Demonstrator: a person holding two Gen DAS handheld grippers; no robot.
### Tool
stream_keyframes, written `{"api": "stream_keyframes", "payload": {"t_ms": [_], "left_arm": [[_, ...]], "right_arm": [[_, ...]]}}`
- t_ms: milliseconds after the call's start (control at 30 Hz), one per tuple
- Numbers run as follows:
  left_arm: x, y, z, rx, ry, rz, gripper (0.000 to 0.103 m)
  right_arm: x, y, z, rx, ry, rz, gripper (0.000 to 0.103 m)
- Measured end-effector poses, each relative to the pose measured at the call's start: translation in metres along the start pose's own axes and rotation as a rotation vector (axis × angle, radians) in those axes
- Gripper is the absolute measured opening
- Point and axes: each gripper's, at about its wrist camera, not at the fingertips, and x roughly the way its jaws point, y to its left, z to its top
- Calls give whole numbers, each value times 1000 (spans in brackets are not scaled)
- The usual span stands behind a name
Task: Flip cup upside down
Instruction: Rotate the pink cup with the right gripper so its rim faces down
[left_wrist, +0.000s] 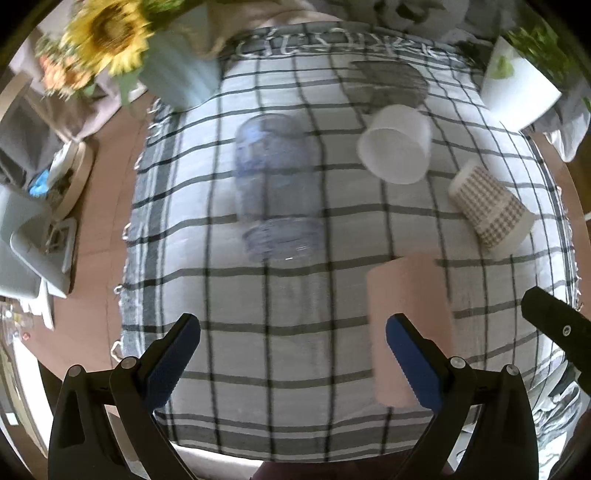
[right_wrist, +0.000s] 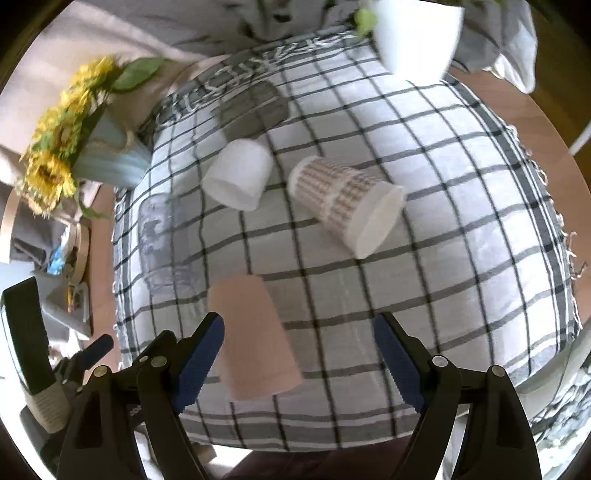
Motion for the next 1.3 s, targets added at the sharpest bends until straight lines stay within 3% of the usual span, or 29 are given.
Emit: {"api": "stream_keyframes", "payload": {"t_ms": [433, 800, 933, 1033, 1100, 1300], "left_arm": [[28, -58, 24, 16, 136, -106, 103], [62, -64, 41, -85, 257, -169, 101], [69, -67, 44, -104, 271, -174, 90], [71, -70, 44, -98, 274, -156, 69], [73, -73, 49, -99, 267, -146, 63], [64, -70, 44, -107, 230, -145, 63]], "right_arm": [[3, -61, 8, 101, 23, 20, 83], [19, -74, 19, 101, 69, 47, 83], [24, -75, 24, 96, 82, 50, 83], [28, -76, 26, 89, 90, 47, 83], [29, -77, 26, 89, 96, 47, 83], [29, -78, 27, 83, 94, 47, 83]]}}
